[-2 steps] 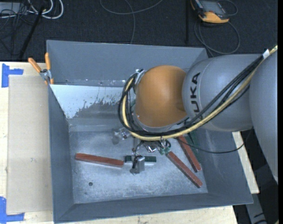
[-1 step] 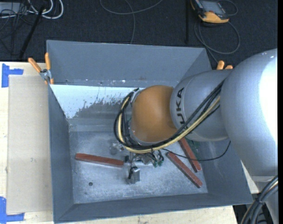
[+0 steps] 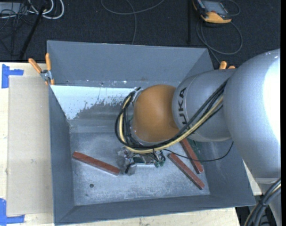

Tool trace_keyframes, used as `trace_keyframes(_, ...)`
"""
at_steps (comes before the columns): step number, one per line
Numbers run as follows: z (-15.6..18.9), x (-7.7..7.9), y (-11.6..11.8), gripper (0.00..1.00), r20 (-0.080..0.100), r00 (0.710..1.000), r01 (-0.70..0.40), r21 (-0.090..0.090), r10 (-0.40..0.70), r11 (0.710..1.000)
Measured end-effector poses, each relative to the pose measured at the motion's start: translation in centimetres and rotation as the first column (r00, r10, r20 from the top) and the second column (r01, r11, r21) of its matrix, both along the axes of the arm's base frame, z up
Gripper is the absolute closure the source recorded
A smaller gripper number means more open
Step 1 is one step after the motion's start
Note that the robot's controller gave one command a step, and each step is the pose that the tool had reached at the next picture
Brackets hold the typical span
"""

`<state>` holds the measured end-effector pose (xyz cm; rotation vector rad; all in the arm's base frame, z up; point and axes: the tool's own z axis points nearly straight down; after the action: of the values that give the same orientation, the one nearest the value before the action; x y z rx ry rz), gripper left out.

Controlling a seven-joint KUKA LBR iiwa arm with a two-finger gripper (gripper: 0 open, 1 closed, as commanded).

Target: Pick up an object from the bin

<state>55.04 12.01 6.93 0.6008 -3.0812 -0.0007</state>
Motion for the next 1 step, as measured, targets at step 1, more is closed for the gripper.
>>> trace_keyframes(1,0.0,0.0,0.0,0.0,0.0,1.0,0.001,0.0,-0.001,1.0)
